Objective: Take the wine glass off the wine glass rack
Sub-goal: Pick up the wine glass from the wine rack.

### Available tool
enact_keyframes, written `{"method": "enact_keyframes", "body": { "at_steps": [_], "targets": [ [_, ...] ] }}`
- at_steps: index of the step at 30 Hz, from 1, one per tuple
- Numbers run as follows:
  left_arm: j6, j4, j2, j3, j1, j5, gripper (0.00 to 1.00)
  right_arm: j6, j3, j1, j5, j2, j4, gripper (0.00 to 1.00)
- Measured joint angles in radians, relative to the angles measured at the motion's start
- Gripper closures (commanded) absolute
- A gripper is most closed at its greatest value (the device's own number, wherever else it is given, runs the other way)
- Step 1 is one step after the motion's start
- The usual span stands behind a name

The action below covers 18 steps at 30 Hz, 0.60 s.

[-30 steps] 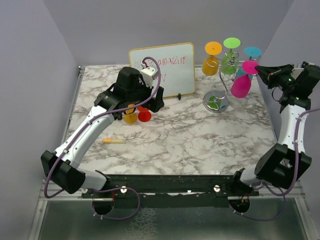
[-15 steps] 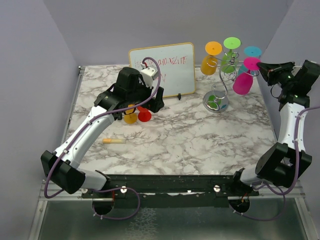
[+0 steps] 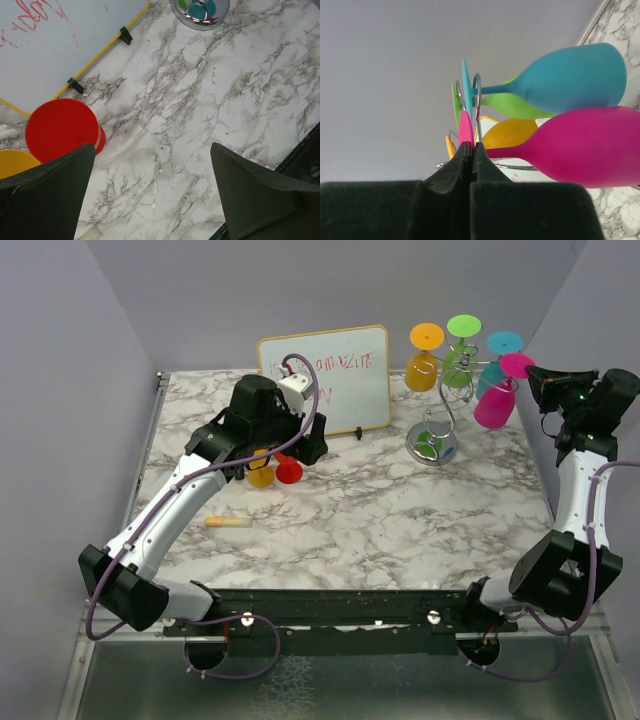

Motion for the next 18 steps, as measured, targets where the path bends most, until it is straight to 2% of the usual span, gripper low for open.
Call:
{"method": "enact_keyframes", "body": {
  "at_steps": [5, 11, 18],
  "targets": [
    [-0.004, 0.0, -0.007, 0.0, 0.0, -0.004, 0.01, 0.013, -0.021, 0.0, 0.064, -0.045, -0.014, 1.0],
    [-0.006, 0.001, -0.028, 0.0, 0.0, -0.038, 0.01, 0.055, -0.117, 0.0, 0.156, -0.197, -0.024, 1.0],
    [-0.007, 0.009, -0.049, -0.004, 0.0, -0.055, 0.01, 0.053, -0.119, 0.0, 0.223, -0.265, -0.067, 0.99]
  ]
}}
